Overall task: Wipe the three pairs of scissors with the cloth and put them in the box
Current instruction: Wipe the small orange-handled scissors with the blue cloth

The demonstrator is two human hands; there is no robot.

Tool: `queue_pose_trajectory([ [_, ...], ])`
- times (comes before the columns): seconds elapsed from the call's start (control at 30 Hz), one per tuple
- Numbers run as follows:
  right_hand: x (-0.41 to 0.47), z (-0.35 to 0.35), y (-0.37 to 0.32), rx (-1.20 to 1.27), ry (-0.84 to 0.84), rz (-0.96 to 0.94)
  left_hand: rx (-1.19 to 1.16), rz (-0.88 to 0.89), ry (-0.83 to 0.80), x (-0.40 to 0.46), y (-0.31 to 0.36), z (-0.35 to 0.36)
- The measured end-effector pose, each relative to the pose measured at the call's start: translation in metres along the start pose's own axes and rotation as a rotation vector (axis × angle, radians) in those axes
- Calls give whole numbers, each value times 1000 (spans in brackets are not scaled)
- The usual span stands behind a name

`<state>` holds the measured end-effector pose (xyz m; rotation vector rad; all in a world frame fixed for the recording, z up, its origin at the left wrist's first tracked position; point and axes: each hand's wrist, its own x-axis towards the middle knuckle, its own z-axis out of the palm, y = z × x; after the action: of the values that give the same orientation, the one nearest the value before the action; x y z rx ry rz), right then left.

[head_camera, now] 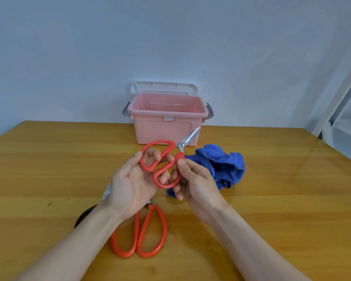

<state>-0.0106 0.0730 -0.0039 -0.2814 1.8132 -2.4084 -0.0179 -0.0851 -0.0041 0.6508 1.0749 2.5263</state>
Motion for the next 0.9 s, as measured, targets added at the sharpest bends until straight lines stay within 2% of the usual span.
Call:
queue_pose_trajectory([
  [0.2,1,-5,-7,-61,13,-86,-154,-51,35,1,1,-2],
  [0.33,1,-7,-8,-73,35,-97,-90,-45,87,1,-2,5],
  [0.53,4,-14,-6,-102,81,-92,8,-49,35,2,-9,8],
  [0.8,9,-17,-10,-225,55,-146,155,8,241,6,-3,2],
  [0.9,13,-19,-13,-271,62,-165,142,-3,252,8,4,4],
])
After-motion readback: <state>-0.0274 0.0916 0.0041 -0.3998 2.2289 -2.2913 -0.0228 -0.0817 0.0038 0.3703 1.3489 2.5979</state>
